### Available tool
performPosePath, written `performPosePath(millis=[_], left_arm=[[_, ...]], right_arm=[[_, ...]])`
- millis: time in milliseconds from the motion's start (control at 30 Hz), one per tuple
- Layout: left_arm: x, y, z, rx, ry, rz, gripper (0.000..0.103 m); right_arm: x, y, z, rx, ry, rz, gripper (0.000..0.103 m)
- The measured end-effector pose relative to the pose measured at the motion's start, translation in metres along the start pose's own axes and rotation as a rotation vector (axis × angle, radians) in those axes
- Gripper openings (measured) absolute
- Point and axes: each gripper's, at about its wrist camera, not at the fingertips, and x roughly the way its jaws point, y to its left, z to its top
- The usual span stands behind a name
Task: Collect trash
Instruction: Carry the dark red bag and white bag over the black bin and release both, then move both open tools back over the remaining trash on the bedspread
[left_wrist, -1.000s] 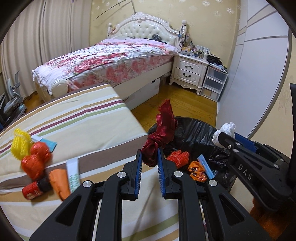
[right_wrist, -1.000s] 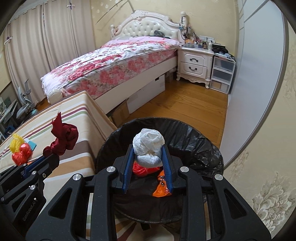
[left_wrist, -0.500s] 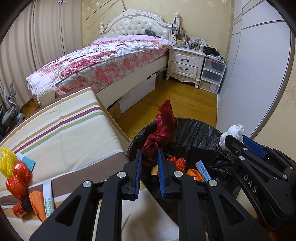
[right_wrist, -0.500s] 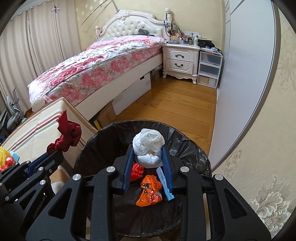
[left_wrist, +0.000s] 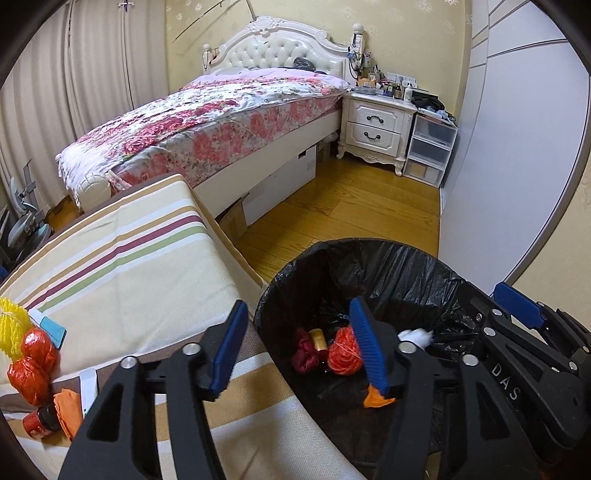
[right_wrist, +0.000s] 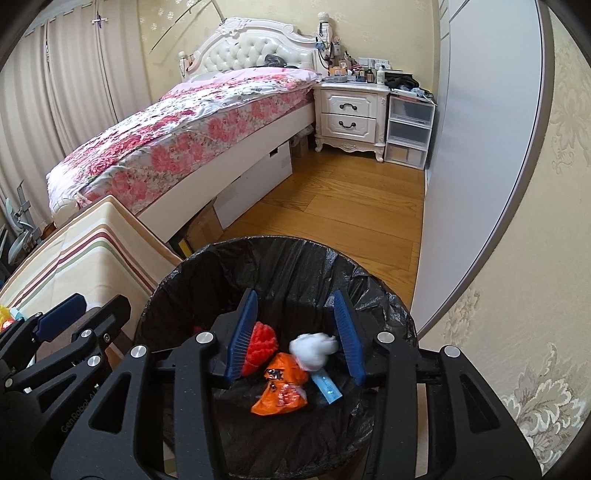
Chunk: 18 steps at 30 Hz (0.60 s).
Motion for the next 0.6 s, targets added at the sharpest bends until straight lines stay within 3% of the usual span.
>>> performPosePath(millis=[200,600], left_arm=[[-0.01,0.01,-0.002,-0.008,-0.021,0.03,0.071],[-0.053,0.071,-0.034,-0.097,-0.021,0.116,0.072]], right_arm=[[-0.007,0.002,-0.001,-0.002,-0.008,0.004,0.048],[-0.028,0.048,-0.019,-0.078,0.016,0.117,0.048]])
